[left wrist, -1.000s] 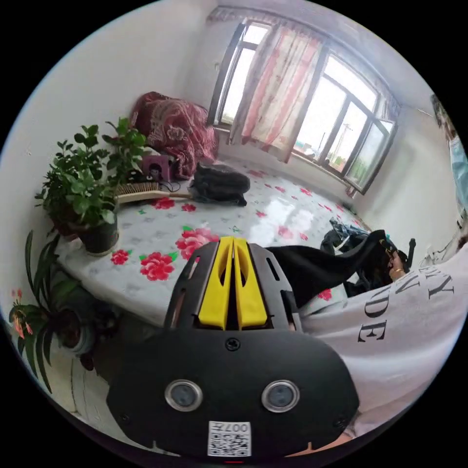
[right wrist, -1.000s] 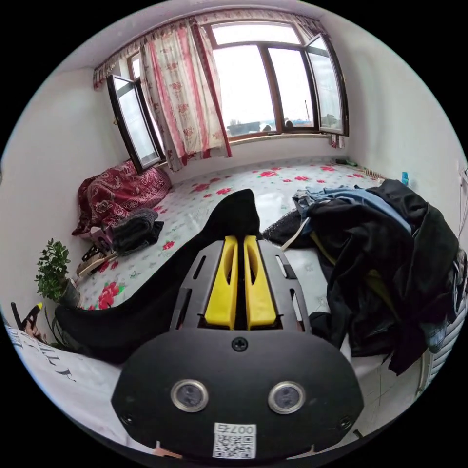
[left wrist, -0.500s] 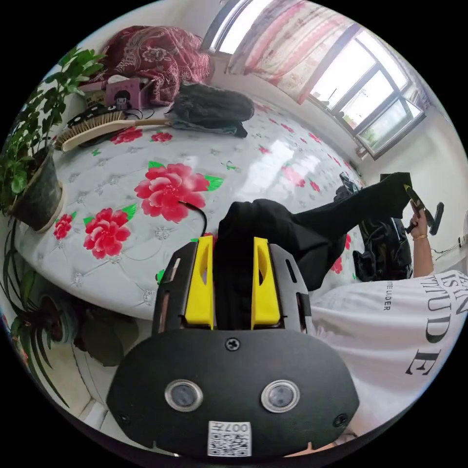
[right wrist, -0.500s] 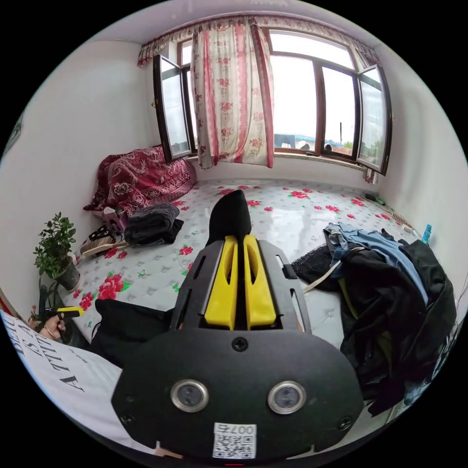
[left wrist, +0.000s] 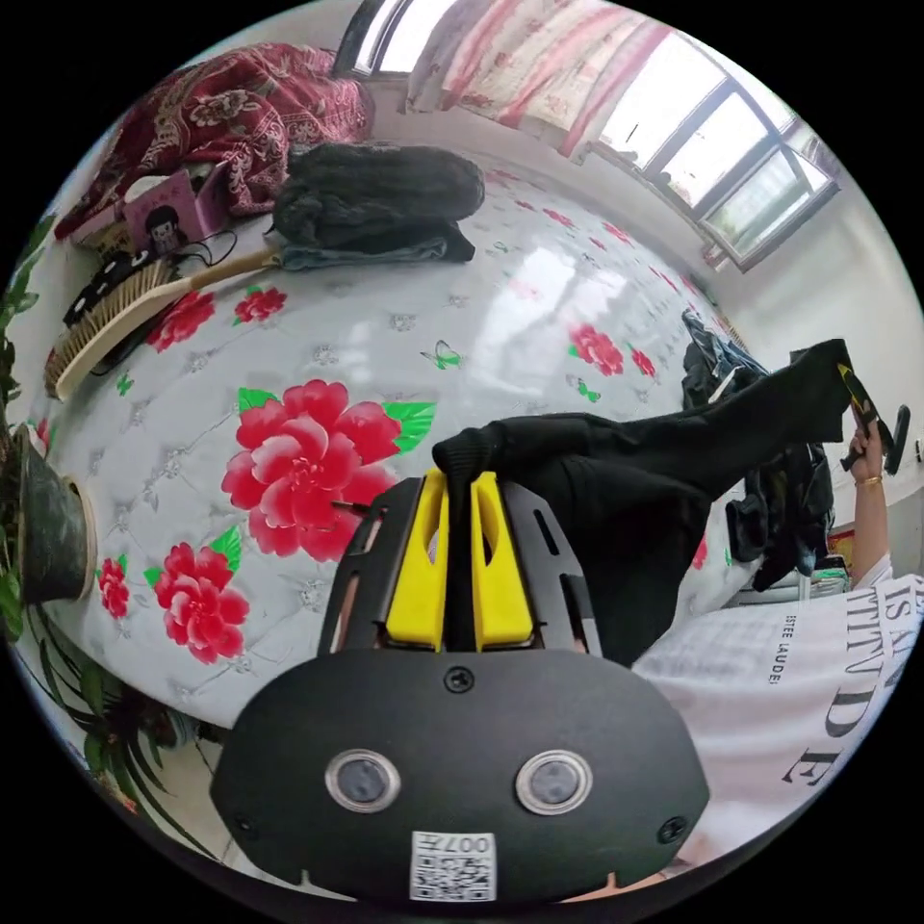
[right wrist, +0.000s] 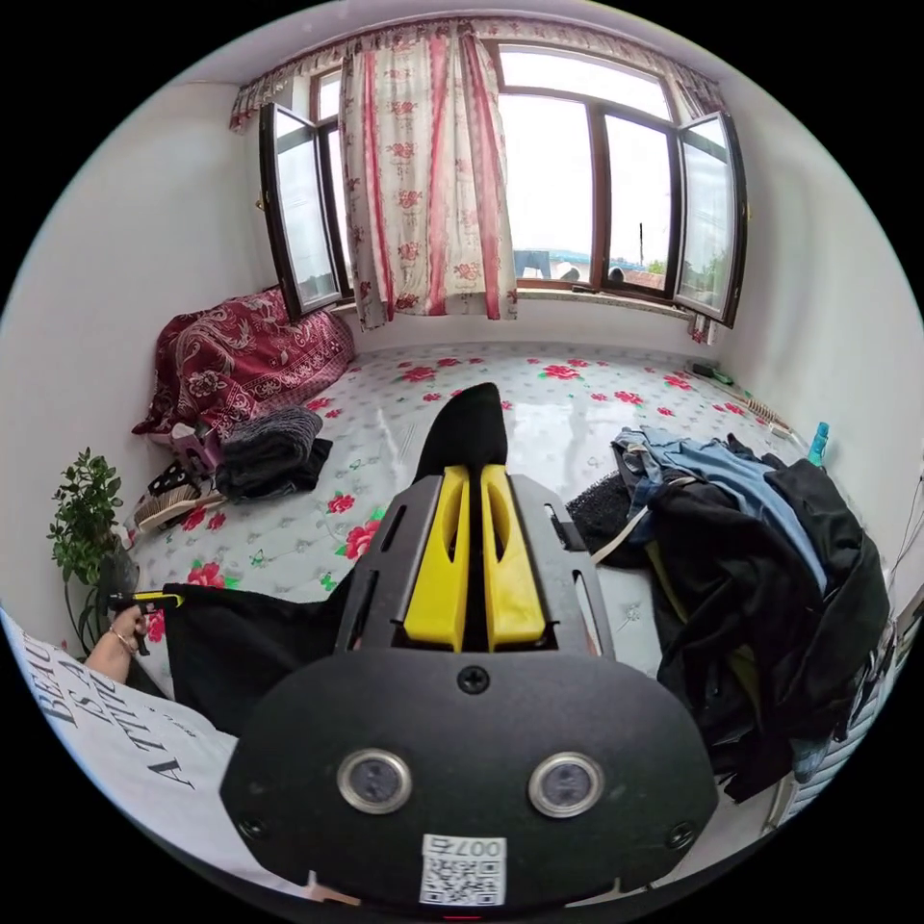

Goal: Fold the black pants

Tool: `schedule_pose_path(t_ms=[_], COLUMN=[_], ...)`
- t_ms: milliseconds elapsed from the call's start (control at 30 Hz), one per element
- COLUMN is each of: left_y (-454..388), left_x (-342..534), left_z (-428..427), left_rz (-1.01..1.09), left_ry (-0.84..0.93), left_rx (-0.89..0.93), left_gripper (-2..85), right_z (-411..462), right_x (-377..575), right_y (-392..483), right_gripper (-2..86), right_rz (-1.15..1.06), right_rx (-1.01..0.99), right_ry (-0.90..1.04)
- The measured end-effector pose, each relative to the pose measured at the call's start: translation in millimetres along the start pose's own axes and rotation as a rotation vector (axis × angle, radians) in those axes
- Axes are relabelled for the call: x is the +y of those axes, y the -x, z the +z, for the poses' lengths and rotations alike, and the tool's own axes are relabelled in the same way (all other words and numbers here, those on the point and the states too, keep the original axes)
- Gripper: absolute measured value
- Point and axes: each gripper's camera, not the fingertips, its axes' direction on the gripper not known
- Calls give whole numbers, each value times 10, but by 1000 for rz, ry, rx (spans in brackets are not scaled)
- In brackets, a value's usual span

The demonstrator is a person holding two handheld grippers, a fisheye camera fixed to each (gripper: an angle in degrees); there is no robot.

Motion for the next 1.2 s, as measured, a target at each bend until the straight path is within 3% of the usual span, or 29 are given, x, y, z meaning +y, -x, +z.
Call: schedule_pose_path(t_ms=[100,233,300,367,467,767,1067,1200], left_y=[178,619,684,736,605,69,-202,-280], left_x=[-47,-416,-695,-890,-745,-282,-385,-449], left_z=[-513,-703,-464,-187,-105,405,669,759], left_rz=[-69,-276,-283,-349,-383,-439,-449,-442], left_ry=[-121,-224,-141,7,-7,193,270,282], left_rx=[-152,-284,-350,-366,-365,-403,-426,-442], left_gripper=[34,54,71,79,85,85,82,81], right_z=[280,1317,1964,2714,3147,3375,3853,3997], right_x=[-405,-1071,-1243,-1233,-840,566,689,654], right_y=[71,399,493,505,248,-1329,-1372,-1259], right_gripper=[8,28,40,56,74,104,94,56], right_rz=[-17,-60,-9,34,67,410,448,425], right_rx=[-28,-99,-110,-98,-52,217,5,20], right_ry=[-27,-35,24,210,303,565,610,613])
